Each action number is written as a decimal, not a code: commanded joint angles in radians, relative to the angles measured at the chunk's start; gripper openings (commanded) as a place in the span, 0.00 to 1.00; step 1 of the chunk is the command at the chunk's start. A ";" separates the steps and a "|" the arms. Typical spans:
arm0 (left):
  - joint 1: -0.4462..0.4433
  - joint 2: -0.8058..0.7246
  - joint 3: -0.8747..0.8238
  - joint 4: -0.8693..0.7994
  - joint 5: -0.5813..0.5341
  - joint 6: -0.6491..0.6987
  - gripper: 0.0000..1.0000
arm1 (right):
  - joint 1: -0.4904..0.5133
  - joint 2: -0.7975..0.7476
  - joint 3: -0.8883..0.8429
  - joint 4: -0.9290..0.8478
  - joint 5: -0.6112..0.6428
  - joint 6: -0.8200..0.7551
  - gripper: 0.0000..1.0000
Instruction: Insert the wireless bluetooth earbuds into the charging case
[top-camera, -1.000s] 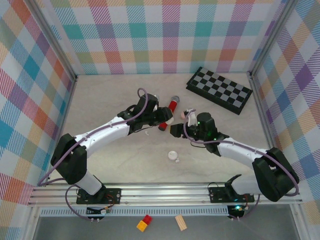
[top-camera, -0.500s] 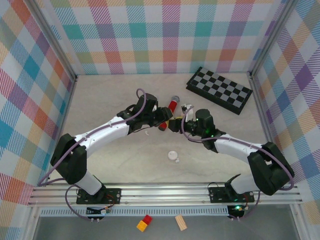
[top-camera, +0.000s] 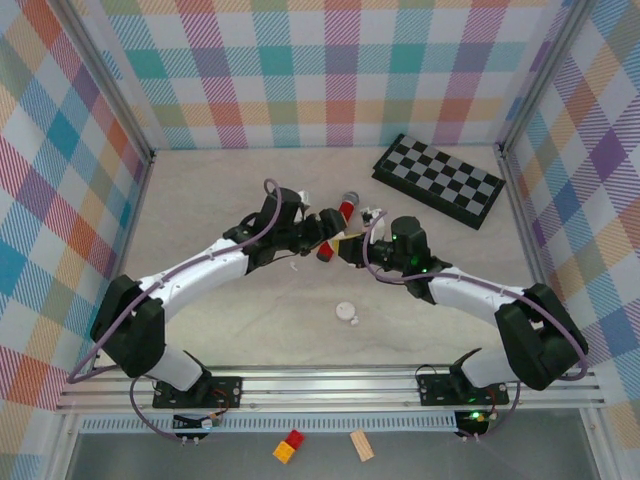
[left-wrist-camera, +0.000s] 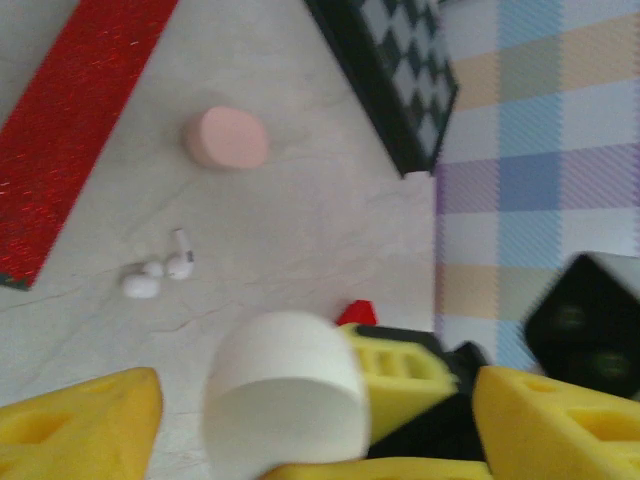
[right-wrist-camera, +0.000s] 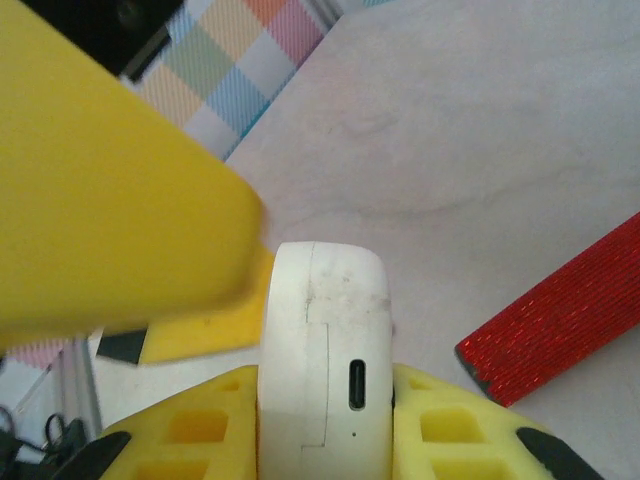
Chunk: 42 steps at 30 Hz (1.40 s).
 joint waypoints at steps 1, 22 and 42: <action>0.036 -0.088 -0.023 0.113 0.056 0.099 0.92 | -0.043 -0.030 0.052 -0.067 -0.177 0.003 0.18; 0.148 -0.142 -0.084 0.000 0.620 0.673 0.76 | -0.110 -0.039 0.231 -0.322 -0.691 -0.139 0.18; 0.122 -0.099 -0.077 0.068 0.742 0.626 0.26 | -0.110 -0.022 0.186 -0.151 -0.761 -0.019 0.23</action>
